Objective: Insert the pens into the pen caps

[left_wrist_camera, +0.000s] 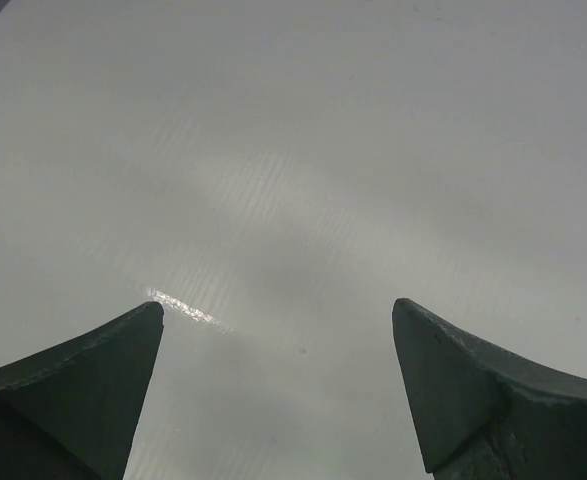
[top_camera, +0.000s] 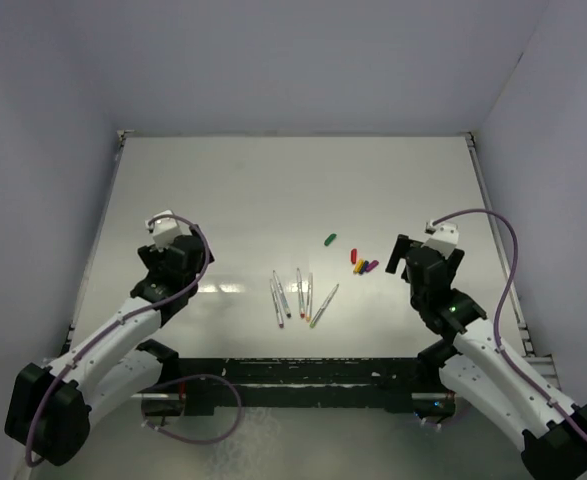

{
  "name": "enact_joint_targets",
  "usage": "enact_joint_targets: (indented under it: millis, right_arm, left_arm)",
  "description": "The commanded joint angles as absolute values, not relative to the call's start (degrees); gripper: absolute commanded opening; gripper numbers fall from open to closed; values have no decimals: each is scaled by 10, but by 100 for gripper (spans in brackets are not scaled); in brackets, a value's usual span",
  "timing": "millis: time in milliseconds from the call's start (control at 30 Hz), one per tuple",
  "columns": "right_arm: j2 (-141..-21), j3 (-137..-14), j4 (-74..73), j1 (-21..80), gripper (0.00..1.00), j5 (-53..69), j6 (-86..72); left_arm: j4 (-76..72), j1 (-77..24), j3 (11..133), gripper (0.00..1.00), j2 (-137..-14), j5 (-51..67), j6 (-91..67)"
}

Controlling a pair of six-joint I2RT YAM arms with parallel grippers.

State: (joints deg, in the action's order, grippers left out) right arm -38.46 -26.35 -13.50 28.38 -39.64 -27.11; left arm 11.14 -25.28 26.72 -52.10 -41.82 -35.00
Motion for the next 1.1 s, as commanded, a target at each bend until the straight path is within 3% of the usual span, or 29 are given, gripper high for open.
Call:
enact_joint_targets:
  millis: [0,667,833,967,1067]
  right_arm:
    - [-394,-289,-132,283,100,-422,-283]
    - [-417,-297,-114,283,100,-395,-313]
    - [-481,-344,-173,283,100,-437,-436]
    - [-531,-411,-224,283,100,-409,-414]
    - [-549,-416,-194,283,100,-395,-312]
  left_arm:
    - [105,-254,281,99,-495,-430,-353]
    - [130,-254,318,99,-509,-412,-358]
    - [114,-256,329,99,-521,-334,-316]
    - [91,-271,330,99,-521,-274,-270]
    - [88,-308,336,99,-517,-269,-257]
